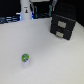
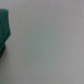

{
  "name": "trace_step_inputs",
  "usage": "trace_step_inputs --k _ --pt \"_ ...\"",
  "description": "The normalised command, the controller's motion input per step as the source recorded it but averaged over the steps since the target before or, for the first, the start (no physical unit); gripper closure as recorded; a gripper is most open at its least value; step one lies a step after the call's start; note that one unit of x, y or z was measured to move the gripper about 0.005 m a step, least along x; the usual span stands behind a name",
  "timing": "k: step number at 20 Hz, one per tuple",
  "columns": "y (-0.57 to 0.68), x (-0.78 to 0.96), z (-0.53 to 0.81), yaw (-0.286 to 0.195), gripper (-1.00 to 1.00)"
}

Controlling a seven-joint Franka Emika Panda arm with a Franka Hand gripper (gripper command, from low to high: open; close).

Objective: Open the kcup holder, insert the kcup into the holder, and close the kcup holder

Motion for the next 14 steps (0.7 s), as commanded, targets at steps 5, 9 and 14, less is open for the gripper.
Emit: trace_step_inputs --k 5,9,14 --pt "0.54 -0.43 0.04 -0.177 -1.00" --pt "0.60 -0.41 0.02 -0.186 -1.00" --pt "0.63 -0.40 0.00 -0.189 -1.00"
